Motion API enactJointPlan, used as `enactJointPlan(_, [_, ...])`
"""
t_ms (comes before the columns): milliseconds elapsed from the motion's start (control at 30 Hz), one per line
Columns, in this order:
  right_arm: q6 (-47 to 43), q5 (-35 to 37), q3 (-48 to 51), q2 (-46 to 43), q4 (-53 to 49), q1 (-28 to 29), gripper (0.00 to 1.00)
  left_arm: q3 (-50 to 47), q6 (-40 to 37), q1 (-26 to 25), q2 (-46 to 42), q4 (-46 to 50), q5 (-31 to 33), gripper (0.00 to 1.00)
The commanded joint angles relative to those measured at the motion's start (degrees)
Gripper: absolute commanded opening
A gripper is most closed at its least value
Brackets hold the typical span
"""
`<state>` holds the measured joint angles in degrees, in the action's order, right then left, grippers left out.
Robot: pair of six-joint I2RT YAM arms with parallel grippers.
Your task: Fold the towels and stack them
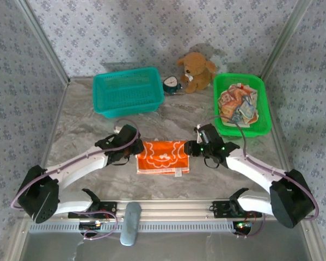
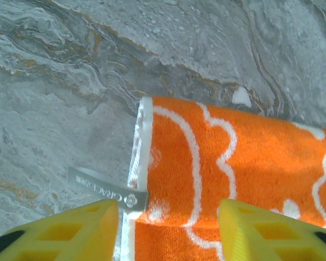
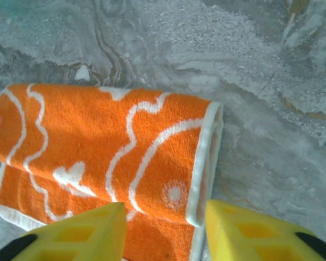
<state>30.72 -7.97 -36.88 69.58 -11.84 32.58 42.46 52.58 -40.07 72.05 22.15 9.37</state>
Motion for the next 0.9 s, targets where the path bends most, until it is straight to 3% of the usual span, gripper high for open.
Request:
enactJointPlan(0, [0.74,-1.90,-4.48,3.96,-4.93,-1.25,0.39,2.55,0.78,2.15,3.08,2.01,-3.93,0.43])
enactJointPlan(400, [0.21,-4.46,-8.51,13.93,-5.71,-3.04,0.32,4.96,0.07,3.91,12.50,0.79,-9.55,0.33])
enactJointPlan(633, [0.92,-6.03,-7.16,14.52,-4.81,-2.99,0.31,4.09,0.94,3.86,12.43,0.79,-10.33,0.30])
enactJointPlan(700, [1.05,-6.06,-6.55,14.11,-4.84,-2.96,0.30,3.82,1.14,3.80,12.06,1.03,-10.33,0.22])
enactJointPlan(867, [1.78,-6.75,-5.34,13.45,-4.22,-2.91,0.24,3.25,1.65,3.77,11.18,0.96,-10.42,0.19])
